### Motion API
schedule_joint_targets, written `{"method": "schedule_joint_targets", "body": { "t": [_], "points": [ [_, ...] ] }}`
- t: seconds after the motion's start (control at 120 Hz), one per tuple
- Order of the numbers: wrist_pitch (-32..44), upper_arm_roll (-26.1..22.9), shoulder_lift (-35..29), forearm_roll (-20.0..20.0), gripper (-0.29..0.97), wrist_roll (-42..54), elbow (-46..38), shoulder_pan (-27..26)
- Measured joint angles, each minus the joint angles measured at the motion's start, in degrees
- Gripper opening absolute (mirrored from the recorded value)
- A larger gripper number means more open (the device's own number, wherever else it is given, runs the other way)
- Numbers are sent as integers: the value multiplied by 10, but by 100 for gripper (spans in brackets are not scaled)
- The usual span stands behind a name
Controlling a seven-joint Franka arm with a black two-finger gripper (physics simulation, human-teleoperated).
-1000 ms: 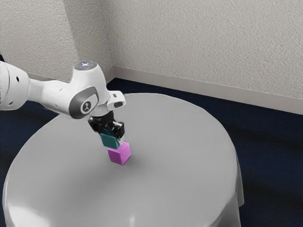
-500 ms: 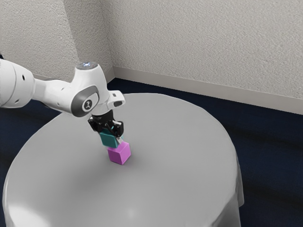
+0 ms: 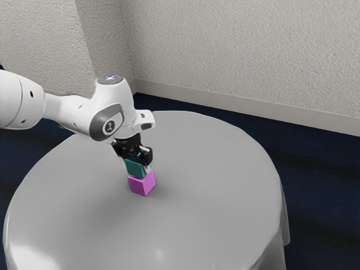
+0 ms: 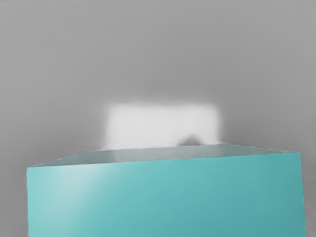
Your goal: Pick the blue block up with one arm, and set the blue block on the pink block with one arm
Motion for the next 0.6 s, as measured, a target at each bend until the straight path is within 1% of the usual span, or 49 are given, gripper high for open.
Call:
{"method": "schedule_joint_targets", "body": {
  "t": [0.417, 0.6],
  "points": [
    [1, -2, -13, -6, 27, 43, -9, 6],
    [2, -1, -20, -16, 27, 53, -19, 7]
  ]
}}
